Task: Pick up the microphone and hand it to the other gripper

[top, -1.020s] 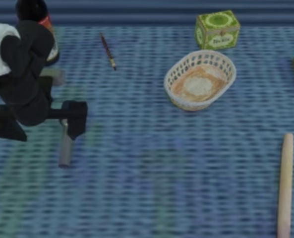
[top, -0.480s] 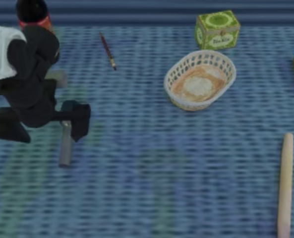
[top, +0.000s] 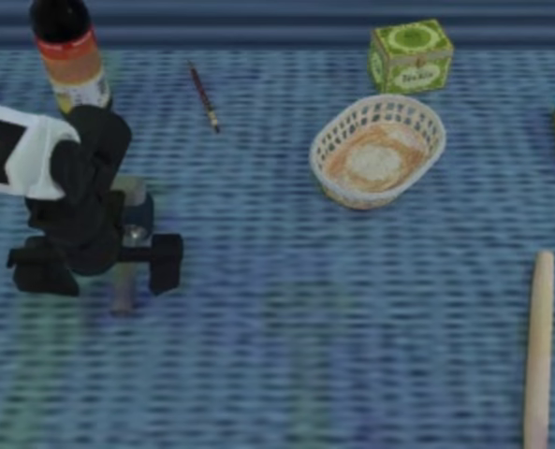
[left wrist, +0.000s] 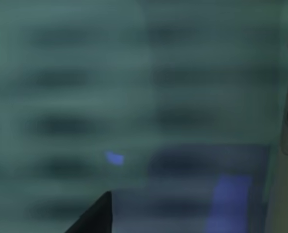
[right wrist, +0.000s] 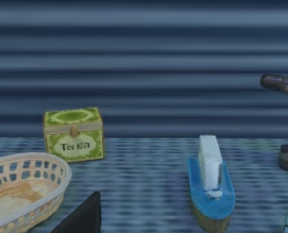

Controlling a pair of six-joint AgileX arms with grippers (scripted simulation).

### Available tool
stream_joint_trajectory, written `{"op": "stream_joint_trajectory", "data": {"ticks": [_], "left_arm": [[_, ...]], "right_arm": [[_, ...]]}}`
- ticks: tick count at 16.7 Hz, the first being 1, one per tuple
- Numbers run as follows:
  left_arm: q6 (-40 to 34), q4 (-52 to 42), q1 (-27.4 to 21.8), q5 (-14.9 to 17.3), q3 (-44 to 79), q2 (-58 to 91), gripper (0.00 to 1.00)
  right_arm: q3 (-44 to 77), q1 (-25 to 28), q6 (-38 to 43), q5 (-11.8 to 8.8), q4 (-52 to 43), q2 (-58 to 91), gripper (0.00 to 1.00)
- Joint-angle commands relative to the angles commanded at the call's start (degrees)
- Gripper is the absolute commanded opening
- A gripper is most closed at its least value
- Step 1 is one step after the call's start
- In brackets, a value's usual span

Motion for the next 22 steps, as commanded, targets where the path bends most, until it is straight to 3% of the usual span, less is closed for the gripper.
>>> {"op": "stream_joint_trajectory", "data": {"ticks": [5, 18, 22], "left_arm": [[-0.01, 0.71, -0.03, 0.00, -0.26, 0.57, 1.00], [-0.01, 0.71, -0.03, 0.00, -0.26, 0.57, 0.02], [-0.01, 0.71, -0.03, 0.00, -0.26, 0.57, 0.00]], "right_arm": [[0.00, 0.00, 0.00, 0.00, 0.00, 0.00, 1.00], [0.00, 0.00, 0.00, 0.00, 0.00, 0.00, 1.00], [0.00, 0.00, 0.00, 0.00, 0.00, 0.00, 1.00]]}}
